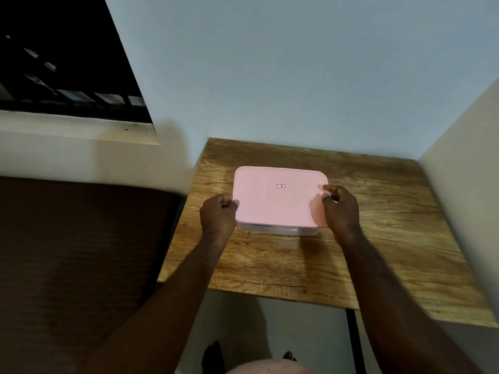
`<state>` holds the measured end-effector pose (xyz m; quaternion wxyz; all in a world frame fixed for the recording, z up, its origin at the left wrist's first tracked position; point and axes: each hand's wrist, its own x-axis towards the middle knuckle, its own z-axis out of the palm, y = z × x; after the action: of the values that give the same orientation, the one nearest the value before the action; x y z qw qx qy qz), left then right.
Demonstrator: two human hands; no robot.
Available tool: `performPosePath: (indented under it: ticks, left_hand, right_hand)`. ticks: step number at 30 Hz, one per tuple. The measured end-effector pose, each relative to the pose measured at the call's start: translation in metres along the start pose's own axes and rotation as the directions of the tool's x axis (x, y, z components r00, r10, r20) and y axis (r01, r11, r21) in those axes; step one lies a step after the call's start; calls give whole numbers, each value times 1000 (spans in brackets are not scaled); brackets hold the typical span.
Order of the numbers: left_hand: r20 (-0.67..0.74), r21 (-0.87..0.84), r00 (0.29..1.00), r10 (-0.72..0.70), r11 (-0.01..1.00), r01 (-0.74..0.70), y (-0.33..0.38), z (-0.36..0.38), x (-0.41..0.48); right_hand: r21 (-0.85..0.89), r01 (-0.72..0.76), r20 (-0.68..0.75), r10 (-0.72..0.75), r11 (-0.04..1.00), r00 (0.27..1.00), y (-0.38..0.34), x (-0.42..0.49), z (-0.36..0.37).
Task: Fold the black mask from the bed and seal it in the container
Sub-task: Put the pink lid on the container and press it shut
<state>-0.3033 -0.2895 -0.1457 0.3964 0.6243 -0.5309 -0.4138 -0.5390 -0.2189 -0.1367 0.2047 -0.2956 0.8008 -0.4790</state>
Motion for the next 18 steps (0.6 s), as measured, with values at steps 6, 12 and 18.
performPosePath:
  ticks: [6, 12, 18]
  left_hand:
    - [-13, 96, 1000, 9, 995, -7, 2, 7, 4]
    - [4, 92, 1000, -11, 996, 10, 1, 8, 11]
    - [41, 25, 995, -91, 996, 90, 3, 7, 17]
  right_hand:
    - [-37, -10, 15, 10, 999, 1000, 4, 2, -3]
    - [-81, -9, 18, 10, 997, 1000, 8, 7, -4]
    - [-104, -11, 32, 15, 994, 999, 9, 15, -3]
